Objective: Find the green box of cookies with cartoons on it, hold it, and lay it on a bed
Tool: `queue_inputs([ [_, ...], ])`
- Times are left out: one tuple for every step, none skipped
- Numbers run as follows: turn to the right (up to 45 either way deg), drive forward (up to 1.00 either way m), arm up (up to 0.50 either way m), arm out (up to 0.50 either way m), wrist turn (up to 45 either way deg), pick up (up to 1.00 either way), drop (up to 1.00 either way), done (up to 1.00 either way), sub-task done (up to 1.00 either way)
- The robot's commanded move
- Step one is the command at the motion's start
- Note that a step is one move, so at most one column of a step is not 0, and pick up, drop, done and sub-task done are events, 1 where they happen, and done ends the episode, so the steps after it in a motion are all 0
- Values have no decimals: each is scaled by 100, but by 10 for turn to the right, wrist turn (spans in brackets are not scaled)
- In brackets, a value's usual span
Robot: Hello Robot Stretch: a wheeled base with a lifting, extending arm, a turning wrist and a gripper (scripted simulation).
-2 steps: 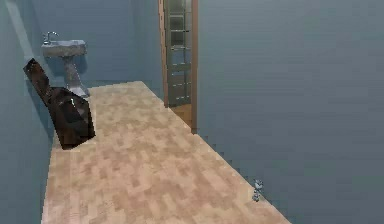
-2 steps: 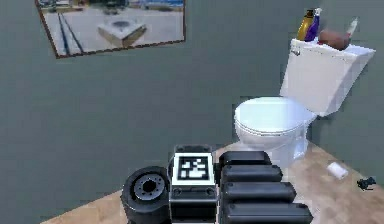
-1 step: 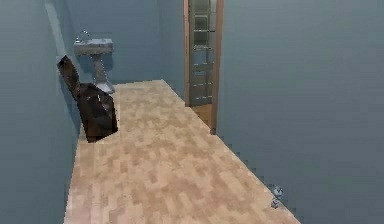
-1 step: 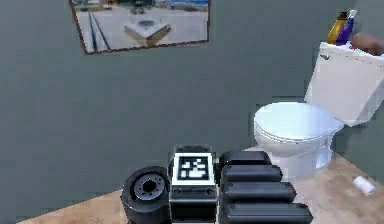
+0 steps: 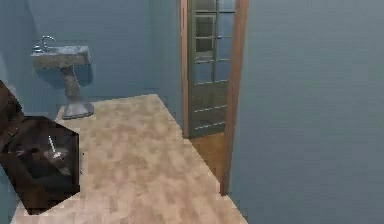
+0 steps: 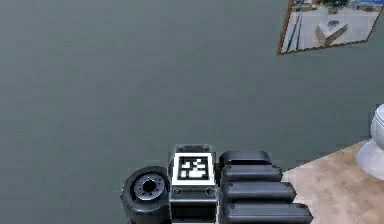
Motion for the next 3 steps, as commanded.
queue_inputs([
  [0, 100, 0, 0, 0, 0, 0, 0, 0],
  [-60, 0, 0, 0, 0, 0, 0, 0, 0],
  [0, 30, 0, 0, 0, 0, 0, 0, 0],
])
